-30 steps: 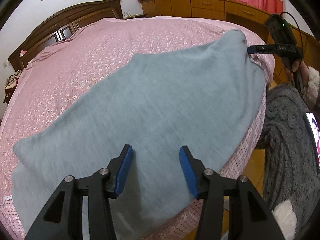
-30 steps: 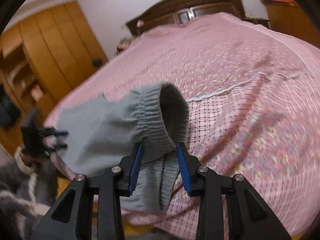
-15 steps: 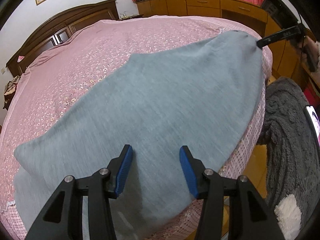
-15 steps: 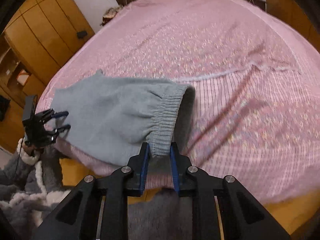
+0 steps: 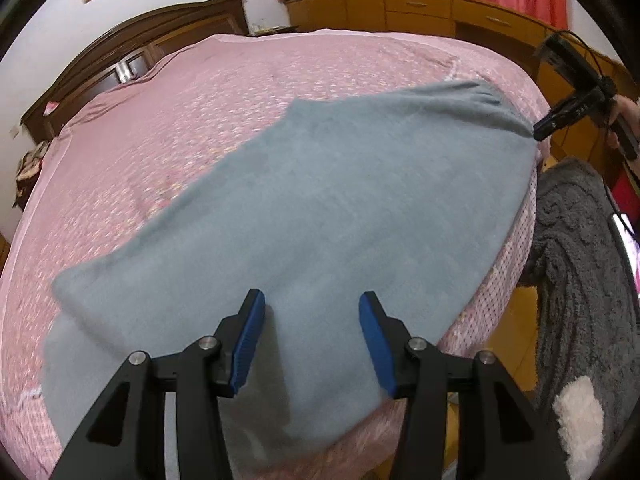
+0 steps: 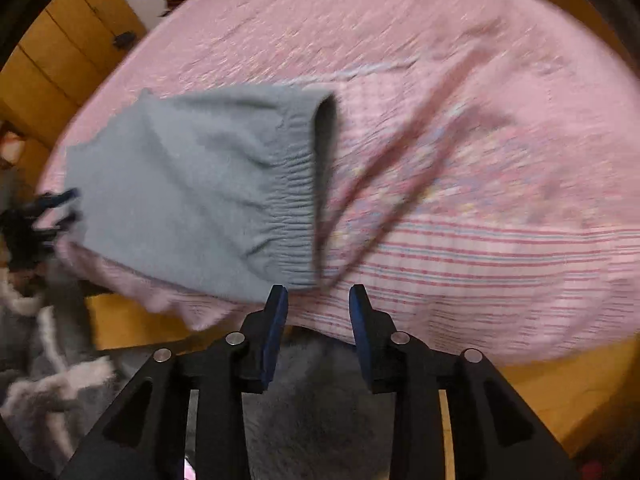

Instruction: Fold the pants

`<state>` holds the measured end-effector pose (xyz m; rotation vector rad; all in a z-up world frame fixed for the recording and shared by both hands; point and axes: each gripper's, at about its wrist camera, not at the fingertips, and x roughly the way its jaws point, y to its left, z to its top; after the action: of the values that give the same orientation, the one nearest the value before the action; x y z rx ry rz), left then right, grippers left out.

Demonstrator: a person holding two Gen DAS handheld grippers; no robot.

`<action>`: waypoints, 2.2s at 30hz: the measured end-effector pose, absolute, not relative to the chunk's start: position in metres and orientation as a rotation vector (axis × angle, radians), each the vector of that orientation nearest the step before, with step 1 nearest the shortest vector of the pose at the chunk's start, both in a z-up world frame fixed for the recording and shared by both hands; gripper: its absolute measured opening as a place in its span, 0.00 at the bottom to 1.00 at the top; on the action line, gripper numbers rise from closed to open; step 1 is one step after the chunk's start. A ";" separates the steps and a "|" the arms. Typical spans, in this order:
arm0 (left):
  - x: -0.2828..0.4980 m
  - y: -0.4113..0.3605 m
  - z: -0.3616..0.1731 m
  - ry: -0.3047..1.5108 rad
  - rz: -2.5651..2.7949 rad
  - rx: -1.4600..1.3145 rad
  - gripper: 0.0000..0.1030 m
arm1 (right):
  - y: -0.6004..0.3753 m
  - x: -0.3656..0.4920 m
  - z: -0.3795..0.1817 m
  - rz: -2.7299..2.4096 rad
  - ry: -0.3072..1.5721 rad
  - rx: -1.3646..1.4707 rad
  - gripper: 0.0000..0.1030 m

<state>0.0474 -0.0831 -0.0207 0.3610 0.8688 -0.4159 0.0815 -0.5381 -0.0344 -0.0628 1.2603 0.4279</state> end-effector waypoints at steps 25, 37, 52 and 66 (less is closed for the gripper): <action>-0.026 0.232 -0.019 0.814 0.018 -0.499 0.72 | 0.045 -0.125 -0.065 0.653 0.073 -0.992 0.25; -0.030 0.236 -0.020 0.813 0.015 -0.556 0.72 | 0.064 -0.105 -0.094 0.701 0.131 -1.083 0.20; -0.030 0.242 -0.017 0.777 0.047 -0.637 0.72 | 0.066 -0.167 -0.091 0.875 -0.076 -1.087 0.03; -0.019 0.232 -0.021 0.803 0.046 -0.567 0.72 | 0.066 -0.166 -0.098 0.805 -0.045 -1.003 0.03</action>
<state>-0.0185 0.2325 -0.0214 -0.5674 0.8034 0.0457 -0.1664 0.0659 -0.0979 -1.0029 -0.0446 0.8054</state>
